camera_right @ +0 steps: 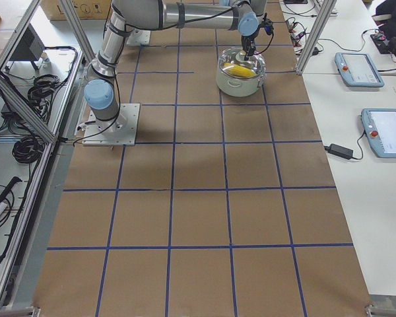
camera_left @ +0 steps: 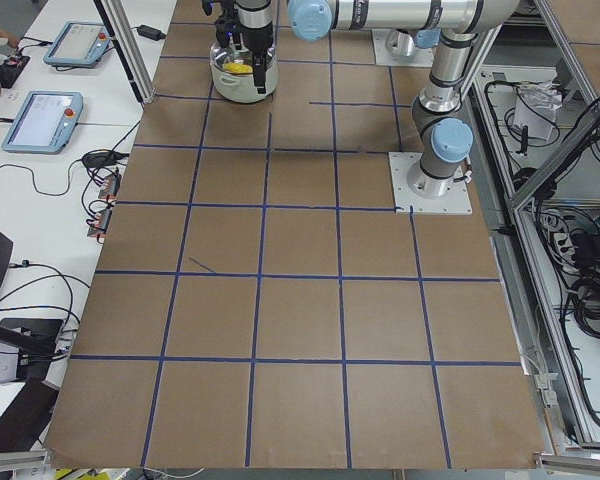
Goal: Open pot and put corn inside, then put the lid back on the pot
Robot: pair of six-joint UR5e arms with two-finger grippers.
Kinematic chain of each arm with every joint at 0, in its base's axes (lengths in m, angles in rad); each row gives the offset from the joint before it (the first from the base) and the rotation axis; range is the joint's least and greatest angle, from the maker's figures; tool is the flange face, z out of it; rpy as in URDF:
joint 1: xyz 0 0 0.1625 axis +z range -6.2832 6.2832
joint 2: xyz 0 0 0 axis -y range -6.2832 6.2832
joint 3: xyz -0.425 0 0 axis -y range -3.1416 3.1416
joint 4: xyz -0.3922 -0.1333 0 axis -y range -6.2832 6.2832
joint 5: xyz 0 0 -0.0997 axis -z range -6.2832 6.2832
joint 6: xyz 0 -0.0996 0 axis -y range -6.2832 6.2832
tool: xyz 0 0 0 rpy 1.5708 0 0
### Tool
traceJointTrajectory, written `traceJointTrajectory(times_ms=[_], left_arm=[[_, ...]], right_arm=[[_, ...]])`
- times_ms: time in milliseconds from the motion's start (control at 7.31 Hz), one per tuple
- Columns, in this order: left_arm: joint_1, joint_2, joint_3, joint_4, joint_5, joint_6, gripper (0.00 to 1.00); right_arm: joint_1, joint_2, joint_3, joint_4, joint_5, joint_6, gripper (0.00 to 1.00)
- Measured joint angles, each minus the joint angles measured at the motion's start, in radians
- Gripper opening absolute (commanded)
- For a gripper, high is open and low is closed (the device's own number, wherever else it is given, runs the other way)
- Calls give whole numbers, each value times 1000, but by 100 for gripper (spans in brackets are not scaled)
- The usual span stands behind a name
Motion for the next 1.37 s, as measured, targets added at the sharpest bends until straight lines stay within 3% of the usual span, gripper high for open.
traceJointTrajectory(times_ms=[684,1368], left_arm=[[-1,8,1,1,-6,0,100],[-1,14,2,4,-8,-1,100]], right_arm=[[-3,-9,-17,-24,-32,0,100],[-166,-178,-18,181,-68,-75,100]])
